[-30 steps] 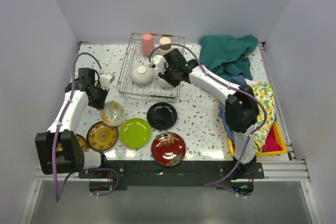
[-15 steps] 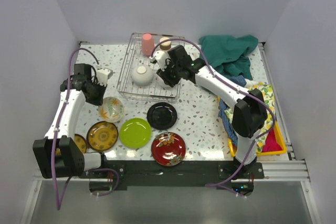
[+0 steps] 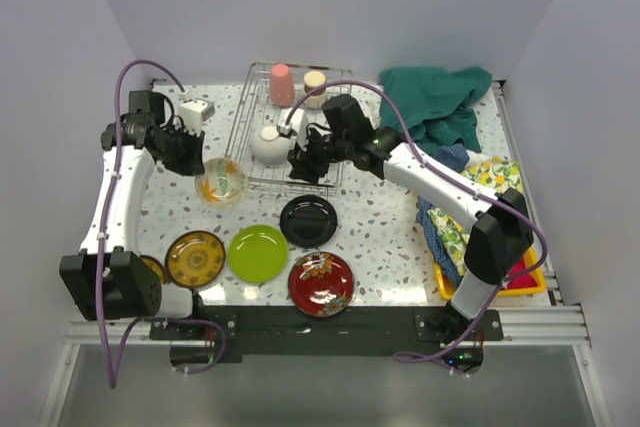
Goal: Load the mixed dishes into the dish rack
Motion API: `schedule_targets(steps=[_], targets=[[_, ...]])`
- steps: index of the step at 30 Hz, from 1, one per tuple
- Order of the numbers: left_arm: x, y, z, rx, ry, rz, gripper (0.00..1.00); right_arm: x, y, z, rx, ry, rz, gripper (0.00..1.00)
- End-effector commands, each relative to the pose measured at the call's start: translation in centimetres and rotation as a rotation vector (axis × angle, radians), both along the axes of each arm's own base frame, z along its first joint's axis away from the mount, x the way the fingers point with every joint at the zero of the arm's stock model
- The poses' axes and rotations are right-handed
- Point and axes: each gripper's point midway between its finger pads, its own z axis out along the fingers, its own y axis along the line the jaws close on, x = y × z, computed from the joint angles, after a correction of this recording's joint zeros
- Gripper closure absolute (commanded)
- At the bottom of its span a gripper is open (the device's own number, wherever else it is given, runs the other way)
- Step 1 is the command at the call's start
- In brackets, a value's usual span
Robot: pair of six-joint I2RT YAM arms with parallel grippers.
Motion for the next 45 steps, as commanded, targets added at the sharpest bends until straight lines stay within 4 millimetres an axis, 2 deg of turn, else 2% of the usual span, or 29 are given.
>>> schedule_targets(steps=[1,3,7,11,17,23,26,28,30,31,32,33,36,40,45], targets=[[0.5,-1.8,1.7,-0.113,-0.022,-0.027,1.00,1.0,0.6,2.2,0.046,-0.053,-0.022,0.51],[0.8,-2.1,2.1,-0.130,-0.036,-0.032,1.00,0.9,0.6,2.3,0.054,-0.049,-0.017,0.52],[1.2,-2.5,2.7,-0.152,-0.054,-0.041,1.00,-0.6,1.4,3.1,0.071,-0.067,0.044,0.52],[2.2,-3.0,3.7,-0.185,-0.116,-0.049,1.00,0.0,1.5,3.2,0.072,-0.054,-0.029,0.52],[3.0,-3.7,4.1,-0.231,-0.118,-0.055,1.00,-1.1,2.7,4.6,0.164,0.034,-0.025,0.52],[3.4,-4.4,4.5,-0.277,-0.120,-0.056,1.00,-0.9,3.4,4.1,0.204,0.143,-0.095,0.51],[3.5,-4.7,4.6,-0.297,-0.122,-0.060,1.00,-0.9,3.6,4.7,0.224,0.149,-0.092,0.52],[3.6,-4.6,4.5,-0.301,-0.116,-0.053,1.00,-1.2,3.8,5.6,0.234,0.113,-0.054,0.53],[3.8,-4.8,4.5,-0.310,-0.112,-0.053,1.00,-2.6,4.4,6.7,0.226,0.011,0.075,0.53],[3.9,-4.8,4.6,-0.316,-0.111,-0.053,1.00,-3.5,4.4,6.3,0.187,-0.019,0.123,0.53],[4.0,-4.9,4.8,-0.322,-0.114,-0.050,1.00,-4.6,5.1,6.7,0.163,-0.085,0.170,0.52],[4.0,-5.0,4.9,-0.330,-0.112,-0.049,1.00,-4.7,5.4,6.5,0.126,-0.183,0.228,0.52],[4.2,-5.1,5.2,-0.334,-0.112,-0.050,1.00,-5.7,6.4,5.8,0.050,-0.332,0.317,0.51],[4.3,-5.0,5.3,-0.332,-0.111,-0.048,1.00,-6.9,7.6,4.0,-0.051,-0.469,0.444,0.50],[4.0,-5.2,5.6,-0.342,-0.108,-0.048,1.00,-6.2,8.6,2.2,-0.144,-0.592,0.483,0.49]])
